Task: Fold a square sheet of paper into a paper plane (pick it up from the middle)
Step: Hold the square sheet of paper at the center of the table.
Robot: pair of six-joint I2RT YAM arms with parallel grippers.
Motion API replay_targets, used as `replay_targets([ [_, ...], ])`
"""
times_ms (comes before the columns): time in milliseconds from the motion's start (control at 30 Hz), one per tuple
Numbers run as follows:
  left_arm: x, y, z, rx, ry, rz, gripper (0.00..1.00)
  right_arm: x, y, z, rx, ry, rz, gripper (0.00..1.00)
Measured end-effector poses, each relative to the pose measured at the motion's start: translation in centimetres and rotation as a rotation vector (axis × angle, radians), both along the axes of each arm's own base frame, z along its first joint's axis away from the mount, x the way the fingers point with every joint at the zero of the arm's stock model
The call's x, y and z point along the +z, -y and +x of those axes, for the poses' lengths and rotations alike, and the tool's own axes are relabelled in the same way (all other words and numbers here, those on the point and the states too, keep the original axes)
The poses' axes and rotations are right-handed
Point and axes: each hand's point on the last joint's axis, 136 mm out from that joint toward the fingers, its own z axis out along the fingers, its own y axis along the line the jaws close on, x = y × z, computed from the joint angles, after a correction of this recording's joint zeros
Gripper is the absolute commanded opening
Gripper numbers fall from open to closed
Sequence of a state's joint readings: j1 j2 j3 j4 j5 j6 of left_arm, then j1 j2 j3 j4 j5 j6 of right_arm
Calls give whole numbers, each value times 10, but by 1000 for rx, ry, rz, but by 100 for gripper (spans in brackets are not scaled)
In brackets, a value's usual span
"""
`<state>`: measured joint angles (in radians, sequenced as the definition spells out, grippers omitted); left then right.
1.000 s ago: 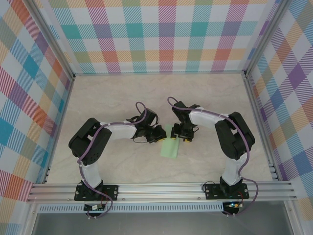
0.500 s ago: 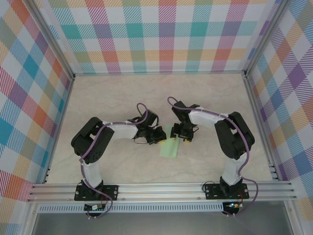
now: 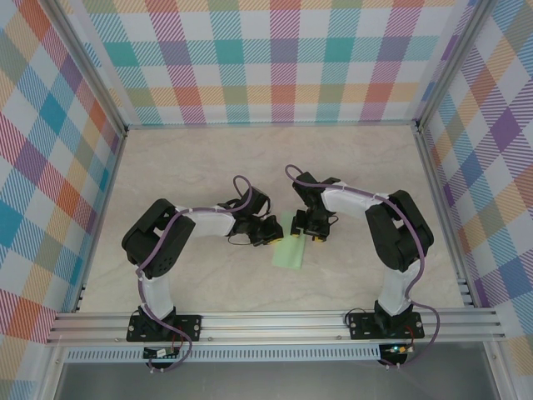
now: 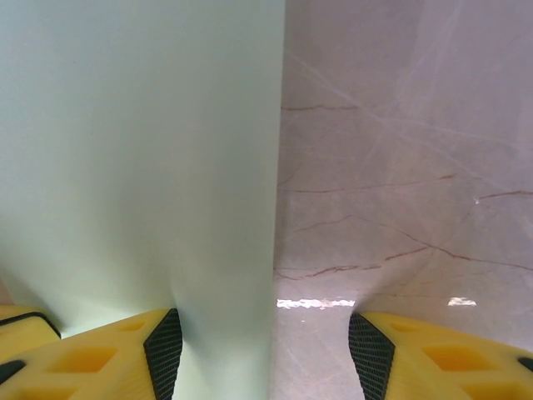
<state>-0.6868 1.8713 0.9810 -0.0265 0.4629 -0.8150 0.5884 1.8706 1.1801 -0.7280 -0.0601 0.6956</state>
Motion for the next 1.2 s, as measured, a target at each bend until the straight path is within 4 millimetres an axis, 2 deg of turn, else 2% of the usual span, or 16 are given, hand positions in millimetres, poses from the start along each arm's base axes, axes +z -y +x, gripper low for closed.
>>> replay_targets([
  [1200,4,4,0,-11,-1,-20,13,-1,1,-1,22,2,-3,58],
])
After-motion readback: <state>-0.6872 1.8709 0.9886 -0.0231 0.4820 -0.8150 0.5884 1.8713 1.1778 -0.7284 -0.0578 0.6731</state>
